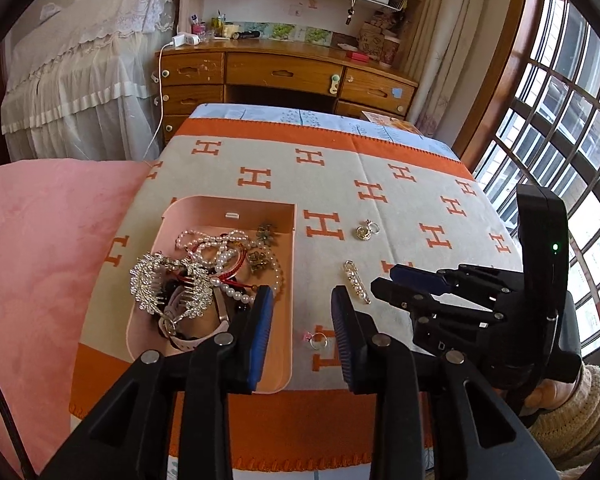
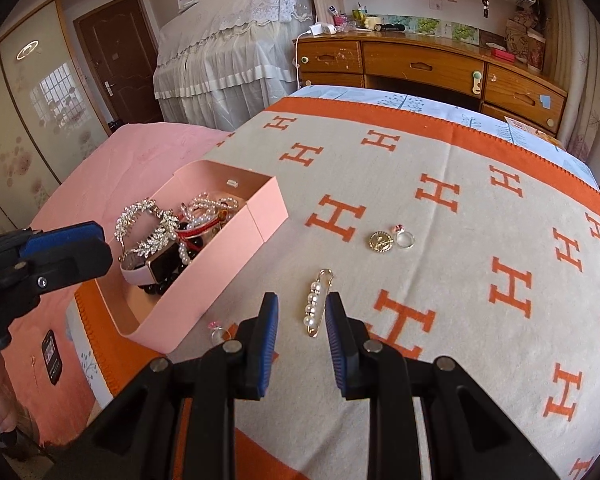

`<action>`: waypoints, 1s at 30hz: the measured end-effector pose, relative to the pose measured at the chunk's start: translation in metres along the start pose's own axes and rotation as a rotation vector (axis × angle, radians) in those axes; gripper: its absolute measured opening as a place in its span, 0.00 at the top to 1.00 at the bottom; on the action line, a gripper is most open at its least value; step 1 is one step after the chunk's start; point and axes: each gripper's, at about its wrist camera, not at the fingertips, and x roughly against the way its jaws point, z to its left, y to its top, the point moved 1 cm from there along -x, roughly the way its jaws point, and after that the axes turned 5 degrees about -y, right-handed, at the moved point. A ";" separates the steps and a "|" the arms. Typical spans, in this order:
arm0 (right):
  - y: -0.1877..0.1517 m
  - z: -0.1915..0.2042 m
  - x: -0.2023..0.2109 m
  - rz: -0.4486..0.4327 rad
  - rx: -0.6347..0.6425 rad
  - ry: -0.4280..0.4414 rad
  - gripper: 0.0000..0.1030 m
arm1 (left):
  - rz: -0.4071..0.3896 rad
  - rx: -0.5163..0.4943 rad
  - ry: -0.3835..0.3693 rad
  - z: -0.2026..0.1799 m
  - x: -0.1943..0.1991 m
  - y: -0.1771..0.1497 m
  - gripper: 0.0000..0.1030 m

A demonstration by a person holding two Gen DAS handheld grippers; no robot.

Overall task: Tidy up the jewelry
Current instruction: 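Grasp the pearl safety pin on the blanket with the right tool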

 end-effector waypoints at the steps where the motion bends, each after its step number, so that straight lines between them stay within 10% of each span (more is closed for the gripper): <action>1: -0.002 0.001 -0.003 0.005 0.003 -0.004 0.76 | 0.008 -0.002 0.001 0.000 -0.004 0.001 0.72; 18: -0.006 0.023 -0.038 0.043 0.144 -0.160 0.77 | 0.012 0.008 -0.036 0.009 -0.023 0.010 0.72; 21: -0.008 0.022 -0.035 0.041 0.152 -0.155 0.89 | 0.013 0.005 -0.046 0.007 -0.025 0.012 0.72; 30: -0.013 -0.023 -0.025 0.037 -0.004 -0.116 0.93 | 0.033 -0.054 -0.076 -0.016 -0.041 0.024 0.72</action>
